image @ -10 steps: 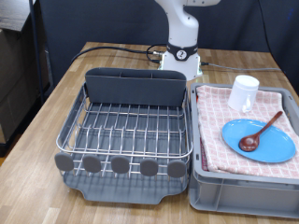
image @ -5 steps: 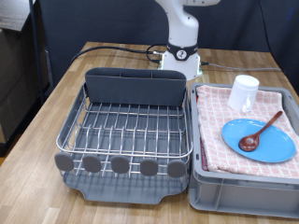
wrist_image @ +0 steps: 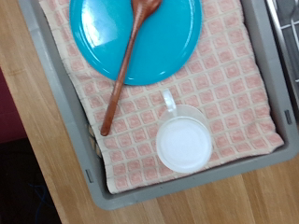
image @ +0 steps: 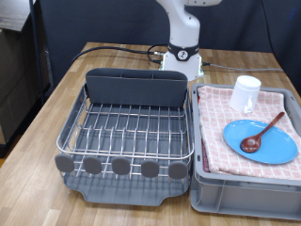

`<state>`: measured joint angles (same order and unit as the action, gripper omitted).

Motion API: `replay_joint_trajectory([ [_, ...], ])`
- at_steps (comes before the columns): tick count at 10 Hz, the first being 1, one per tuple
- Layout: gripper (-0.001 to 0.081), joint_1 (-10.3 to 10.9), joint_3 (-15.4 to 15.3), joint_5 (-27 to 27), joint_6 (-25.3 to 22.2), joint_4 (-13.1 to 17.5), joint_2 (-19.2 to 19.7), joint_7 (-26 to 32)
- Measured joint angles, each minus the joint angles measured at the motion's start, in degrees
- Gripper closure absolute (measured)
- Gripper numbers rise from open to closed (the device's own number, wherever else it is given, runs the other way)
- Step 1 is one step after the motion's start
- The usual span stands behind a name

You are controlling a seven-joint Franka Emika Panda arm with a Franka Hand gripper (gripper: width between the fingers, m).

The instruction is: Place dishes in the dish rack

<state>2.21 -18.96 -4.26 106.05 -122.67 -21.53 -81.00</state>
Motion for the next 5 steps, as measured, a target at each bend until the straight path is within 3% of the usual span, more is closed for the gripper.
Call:
replay_joint_trajectory([
  [2, 0.0003, -0.1, -1.5, 0.3, 5.9, -1.3, 2.5, -2.6],
  [5, 0.0003, -0.5, -5.4, 5.2, 13.3, -3.6, 5.7, -13.9],
])
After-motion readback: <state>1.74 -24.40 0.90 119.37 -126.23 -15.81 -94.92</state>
